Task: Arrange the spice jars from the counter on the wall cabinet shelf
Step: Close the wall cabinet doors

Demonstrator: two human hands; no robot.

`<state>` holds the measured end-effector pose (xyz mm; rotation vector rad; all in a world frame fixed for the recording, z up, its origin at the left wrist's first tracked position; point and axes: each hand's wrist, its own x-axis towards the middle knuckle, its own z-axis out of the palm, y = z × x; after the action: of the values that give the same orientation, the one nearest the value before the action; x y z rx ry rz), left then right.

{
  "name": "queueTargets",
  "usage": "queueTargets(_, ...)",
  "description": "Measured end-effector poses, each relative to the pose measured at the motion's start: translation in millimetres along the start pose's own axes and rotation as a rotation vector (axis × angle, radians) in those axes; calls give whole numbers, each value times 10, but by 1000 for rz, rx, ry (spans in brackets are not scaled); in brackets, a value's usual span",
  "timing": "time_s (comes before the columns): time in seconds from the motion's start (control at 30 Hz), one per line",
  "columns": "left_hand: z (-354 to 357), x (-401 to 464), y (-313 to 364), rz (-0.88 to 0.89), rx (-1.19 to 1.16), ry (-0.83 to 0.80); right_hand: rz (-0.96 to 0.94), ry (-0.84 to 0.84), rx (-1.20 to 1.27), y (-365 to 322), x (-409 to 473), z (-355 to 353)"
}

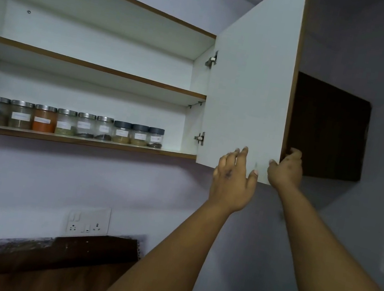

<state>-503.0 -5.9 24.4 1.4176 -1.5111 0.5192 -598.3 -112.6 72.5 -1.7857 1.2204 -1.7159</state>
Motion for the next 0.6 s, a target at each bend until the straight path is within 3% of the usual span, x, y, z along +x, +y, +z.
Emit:
queueTargets(0.17, -230, -23, -134, -74, -38, 1, -3, 32, -20, -130, -142, 117)
queueTargets(0.33, -515, -107, -417, -129, -160, 127, -289, 11, 152, -507, -750, 523)
queueTargets(0.5, -803, -234, -866, -166, -226, 259, -511, -132, 295, -874, -1134, 1129)
queueTargets(0.6, -1029, -191, -1212, -175, -211, 338, -662, -142, 221, -1051, -1227, 1538)
